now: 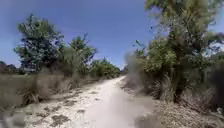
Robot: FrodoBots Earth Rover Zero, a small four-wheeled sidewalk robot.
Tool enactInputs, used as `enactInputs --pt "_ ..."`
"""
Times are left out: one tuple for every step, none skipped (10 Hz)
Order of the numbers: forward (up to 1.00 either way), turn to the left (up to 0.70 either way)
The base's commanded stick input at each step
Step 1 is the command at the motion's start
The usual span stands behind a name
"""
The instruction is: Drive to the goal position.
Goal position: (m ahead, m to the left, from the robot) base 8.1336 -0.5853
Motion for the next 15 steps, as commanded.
enactInputs --pt "0.70 0.00" --pt "0.70 0.00" --pt "0.70 0.00" --pt "0.70 0.00" --pt "0.70 0.00" --pt "0.70 0.00" --pt "0.70 0.00" --pt "0.70 0.00" --pt "0.70 0.00" --pt "0.70 0.00" --pt "0.70 0.00" --pt "0.70 0.01" --pt "0.70 0.02" --pt "0.70 0.13" --pt "0.70 0.14"
